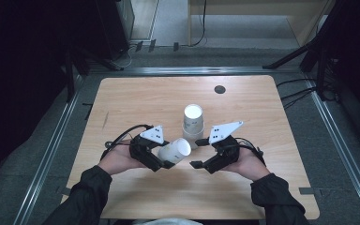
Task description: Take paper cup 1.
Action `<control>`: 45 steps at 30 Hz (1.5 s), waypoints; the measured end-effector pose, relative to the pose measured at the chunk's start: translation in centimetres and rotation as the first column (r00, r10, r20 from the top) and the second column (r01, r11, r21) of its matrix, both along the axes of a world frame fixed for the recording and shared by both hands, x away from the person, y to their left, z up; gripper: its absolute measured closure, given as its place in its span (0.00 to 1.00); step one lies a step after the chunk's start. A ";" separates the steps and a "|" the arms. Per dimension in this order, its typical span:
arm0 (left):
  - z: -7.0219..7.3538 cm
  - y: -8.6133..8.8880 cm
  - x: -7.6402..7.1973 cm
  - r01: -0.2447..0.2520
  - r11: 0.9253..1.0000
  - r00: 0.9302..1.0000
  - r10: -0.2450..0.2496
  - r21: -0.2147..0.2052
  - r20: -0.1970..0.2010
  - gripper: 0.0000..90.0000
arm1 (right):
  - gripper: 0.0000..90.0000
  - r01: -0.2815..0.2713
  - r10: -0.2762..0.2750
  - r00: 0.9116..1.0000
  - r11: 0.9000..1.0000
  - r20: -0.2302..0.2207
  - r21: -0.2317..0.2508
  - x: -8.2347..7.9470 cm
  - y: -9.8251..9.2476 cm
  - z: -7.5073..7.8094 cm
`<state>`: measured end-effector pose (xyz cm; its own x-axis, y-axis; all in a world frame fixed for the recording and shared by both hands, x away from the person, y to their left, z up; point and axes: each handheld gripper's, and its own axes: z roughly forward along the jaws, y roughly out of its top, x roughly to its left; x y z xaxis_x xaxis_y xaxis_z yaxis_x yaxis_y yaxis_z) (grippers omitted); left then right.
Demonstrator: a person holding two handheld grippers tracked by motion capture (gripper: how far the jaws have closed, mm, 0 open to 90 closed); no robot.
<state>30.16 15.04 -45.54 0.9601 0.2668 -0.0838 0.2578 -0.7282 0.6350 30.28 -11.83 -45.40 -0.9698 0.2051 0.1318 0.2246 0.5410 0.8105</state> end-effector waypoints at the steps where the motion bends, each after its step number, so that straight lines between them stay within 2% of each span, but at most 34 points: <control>1: -0.1 -0.2 0.1 0.006 1.000 1.000 -0.006 0.017 -0.005 0.27 | 0.25 0.004 -0.004 1.000 1.000 -0.001 -0.005 0.0 0.0 -0.1; 5: -0.7 -1.0 0.4 0.038 0.996 0.999 -0.036 0.085 -0.023 0.27 | 0.26 0.012 -0.012 1.000 1.000 -0.011 -0.019 -0.1 0.1 -1.0; 9: -1.3 -1.8 0.6 0.069 0.987 0.997 -0.064 0.143 -0.040 0.27 | 0.26 0.010 -0.011 1.000 0.999 -0.017 -0.042 -0.2 0.6 -1.6; 11: -1.6 -2.2 0.6 0.076 0.985 0.996 -0.069 0.158 -0.048 0.27 | 0.26 0.004 -0.005 1.000 0.999 -0.025 -0.049 -0.3 0.9 -1.8; 16: -2.1 -3.0 0.4 0.095 0.970 0.995 -0.089 0.222 -0.039 0.27 | 0.26 -0.016 0.014 1.000 0.996 -0.022 -0.086 -0.5 1.8 -2.4; 21: -2.4 -3.7 0.1 0.117 0.961 0.993 -0.110 0.252 -0.041 0.27 | 0.26 -0.045 0.042 0.999 0.993 -0.029 -0.113 -0.5 2.6 -3.0; 23: -2.5 -3.9 0.0 0.115 0.961 0.993 -0.105 0.251 -0.055 0.27 | 0.27 -0.048 0.044 0.999 0.991 -0.028 -0.128 -0.5 2.9 -3.2; 24: -2.6 -4.0 0.1 0.114 0.962 0.993 -0.103 0.249 -0.056 0.27 | 0.27 -0.049 0.044 0.998 0.989 -0.043 -0.137 -0.6 3.1 -3.3; 26: -2.6 -4.0 0.2 0.113 0.962 0.993 -0.100 0.247 -0.064 0.27 | 0.31 -0.052 0.047 0.998 0.988 -0.044 -0.142 -0.6 3.3 -3.4; 29: -2.6 -4.0 0.2 0.116 0.962 0.992 -0.103 0.245 -0.066 0.27 | 0.37 -0.050 0.045 0.998 0.989 -0.036 -0.143 -0.4 3.2 -3.3; 30: -2.6 -4.0 0.1 0.117 0.963 0.992 -0.105 0.242 -0.064 0.27 | 0.37 -0.051 0.044 0.998 0.988 -0.055 -0.143 -0.4 3.1 -3.3; 33: -2.6 -3.9 0.0 0.124 0.963 0.992 -0.113 0.239 -0.058 0.26 | 0.38 -0.056 0.047 0.997 0.988 -0.065 -0.144 -0.4 3.1 -3.2; 37: -2.3 -3.6 0.1 0.117 0.973 0.993 -0.113 0.200 -0.031 0.21 | 0.38 -0.053 0.046 0.997 0.990 -0.055 -0.133 -0.4 2.9 -2.7; 39: -2.0 -3.3 0.1 0.098 0.981 0.995 -0.094 0.170 -0.035 0.15 | 0.38 -0.046 0.040 0.998 0.992 -0.054 -0.114 -0.4 2.6 -2.4; 41: -1.7 -3.0 0.3 0.090 0.985 0.996 -0.086 0.145 -0.034 0.14 | 0.39 -0.031 0.027 0.998 0.995 -0.052 -0.092 -0.2 2.2 -2.0; 42: -1.5 -2.8 0.4 0.079 0.990 0.996 -0.075 0.120 -0.038 0.13 | 0.38 -0.027 0.023 0.999 0.996 -0.048 -0.082 -0.1 1.9 -1.8; 45: -1.1 -2.2 0.7 0.062 0.995 0.998 -0.059 0.072 -0.037 0.10 | 0.38 -0.016 0.014 0.999 0.999 -0.044 -0.051 0.1 1.3 -1.3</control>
<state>30.86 12.80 -46.67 0.9715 0.2151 -0.1000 0.2331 -0.7875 0.5705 30.35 -10.57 -46.70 -0.9664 0.1980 0.1641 0.2508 0.5852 0.7711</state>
